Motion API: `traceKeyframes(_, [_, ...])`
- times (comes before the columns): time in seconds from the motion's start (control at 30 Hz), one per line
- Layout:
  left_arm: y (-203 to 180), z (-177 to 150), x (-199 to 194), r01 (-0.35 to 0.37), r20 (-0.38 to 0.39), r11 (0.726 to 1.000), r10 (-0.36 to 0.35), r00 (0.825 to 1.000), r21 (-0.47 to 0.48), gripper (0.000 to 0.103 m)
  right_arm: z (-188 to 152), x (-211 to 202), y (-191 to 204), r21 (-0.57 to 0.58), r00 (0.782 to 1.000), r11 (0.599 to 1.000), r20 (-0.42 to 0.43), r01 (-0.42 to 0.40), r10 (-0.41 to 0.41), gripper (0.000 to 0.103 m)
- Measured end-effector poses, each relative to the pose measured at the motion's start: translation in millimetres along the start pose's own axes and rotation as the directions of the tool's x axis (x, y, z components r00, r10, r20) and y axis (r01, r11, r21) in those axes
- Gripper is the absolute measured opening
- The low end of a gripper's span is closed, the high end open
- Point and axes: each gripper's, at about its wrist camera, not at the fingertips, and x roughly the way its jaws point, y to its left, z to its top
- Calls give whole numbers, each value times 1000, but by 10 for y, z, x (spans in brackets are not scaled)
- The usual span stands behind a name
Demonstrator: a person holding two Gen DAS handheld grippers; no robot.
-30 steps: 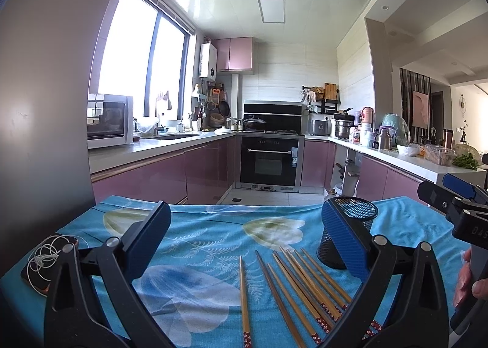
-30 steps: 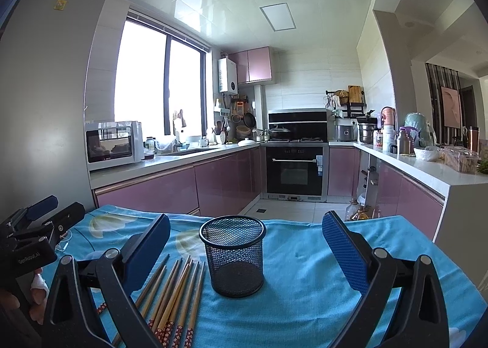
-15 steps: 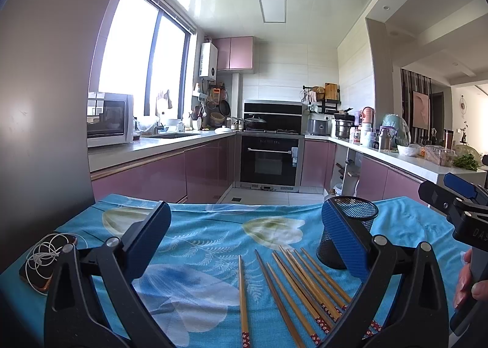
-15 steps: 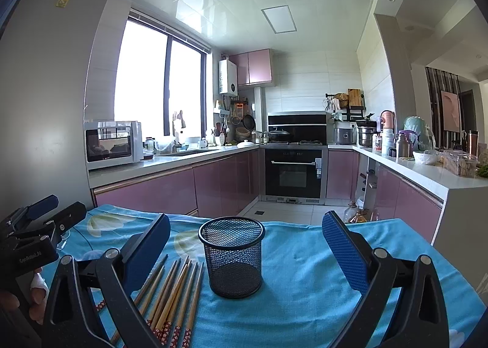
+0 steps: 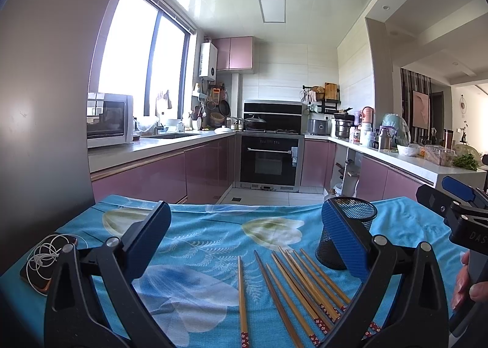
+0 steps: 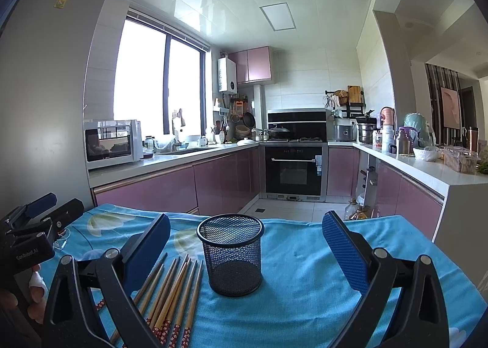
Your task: Organize utensils
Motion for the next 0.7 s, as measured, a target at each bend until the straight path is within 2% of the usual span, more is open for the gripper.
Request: traceKeyframes(0.7, [-7,-9,17,0,-3,1000,0,1000,0,97,-32,30,-16,3,1000,1000,-13,-3,3,97])
